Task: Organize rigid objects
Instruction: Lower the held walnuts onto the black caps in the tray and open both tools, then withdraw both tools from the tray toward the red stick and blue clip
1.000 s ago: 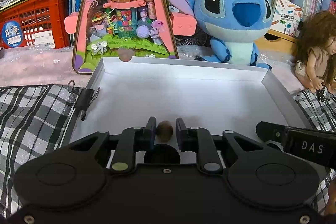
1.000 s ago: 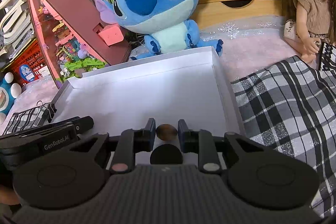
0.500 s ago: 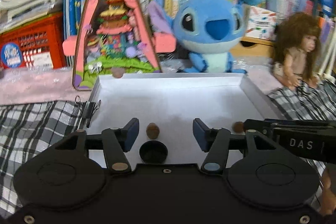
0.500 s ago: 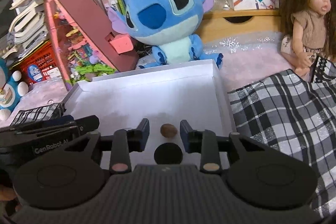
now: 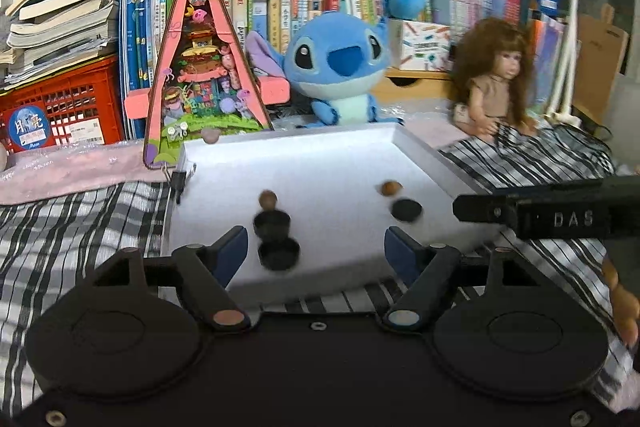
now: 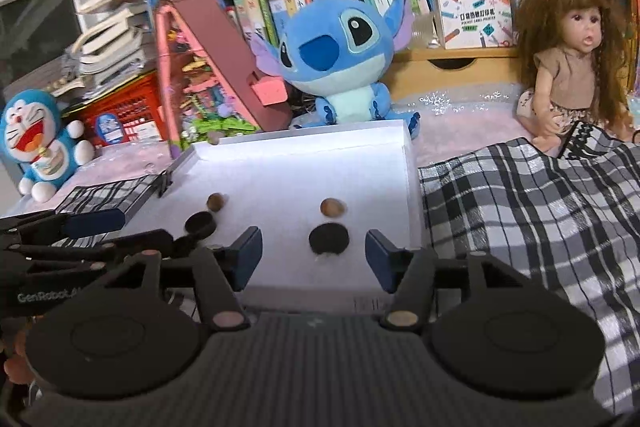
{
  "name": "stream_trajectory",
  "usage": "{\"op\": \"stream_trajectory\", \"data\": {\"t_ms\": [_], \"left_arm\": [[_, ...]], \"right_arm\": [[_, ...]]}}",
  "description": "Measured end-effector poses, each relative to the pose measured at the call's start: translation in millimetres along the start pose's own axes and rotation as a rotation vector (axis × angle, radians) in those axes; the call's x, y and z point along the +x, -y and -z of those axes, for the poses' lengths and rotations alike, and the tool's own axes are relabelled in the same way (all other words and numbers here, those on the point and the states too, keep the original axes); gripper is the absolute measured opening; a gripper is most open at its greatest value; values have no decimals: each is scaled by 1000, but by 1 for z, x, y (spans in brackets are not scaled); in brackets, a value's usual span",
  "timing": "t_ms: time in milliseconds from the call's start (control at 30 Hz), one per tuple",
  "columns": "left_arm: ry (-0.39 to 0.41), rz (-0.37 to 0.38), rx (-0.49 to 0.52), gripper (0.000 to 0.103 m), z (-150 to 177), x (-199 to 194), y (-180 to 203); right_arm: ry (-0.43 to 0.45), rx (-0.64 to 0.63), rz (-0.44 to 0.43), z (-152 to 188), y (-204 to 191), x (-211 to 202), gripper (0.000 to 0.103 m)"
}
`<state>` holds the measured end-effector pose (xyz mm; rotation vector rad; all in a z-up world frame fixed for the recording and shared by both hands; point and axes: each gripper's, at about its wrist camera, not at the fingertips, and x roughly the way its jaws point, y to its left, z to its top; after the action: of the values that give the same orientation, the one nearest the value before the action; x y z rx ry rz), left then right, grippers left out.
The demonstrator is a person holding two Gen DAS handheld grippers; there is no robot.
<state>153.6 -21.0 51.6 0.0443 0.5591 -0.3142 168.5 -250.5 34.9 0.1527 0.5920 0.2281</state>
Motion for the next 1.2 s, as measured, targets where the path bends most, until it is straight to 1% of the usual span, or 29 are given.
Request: {"op": "stream_trajectory", "data": {"t_ms": [233,367,567,733,933,1100,1200], "left_arm": [[-3,41,3,75,40,-33,10],[-6,45,8,75,62,-48,14],[-21,35,-40,75,86,-62,12],[-37,26,-58,75,99,-69,11],[-63,-6,-44,75,111,-73,11],[-59,-37,-19,75,116,-75,10],[-61,-54,-25,75,118,-78,6]], "right_arm": [[25,-46,-16,28,-4,-31,75],[40,-92,-11,43,-10,-46,77],[56,-127,-1,67,-16,-62,80],[55,-130,9,84,-19,-69,81],[52,-128,27,99,-18,-76,81],[41,-126,33,108,-17,-79,81],[35,-110,25,110,-16,-82,82]]}}
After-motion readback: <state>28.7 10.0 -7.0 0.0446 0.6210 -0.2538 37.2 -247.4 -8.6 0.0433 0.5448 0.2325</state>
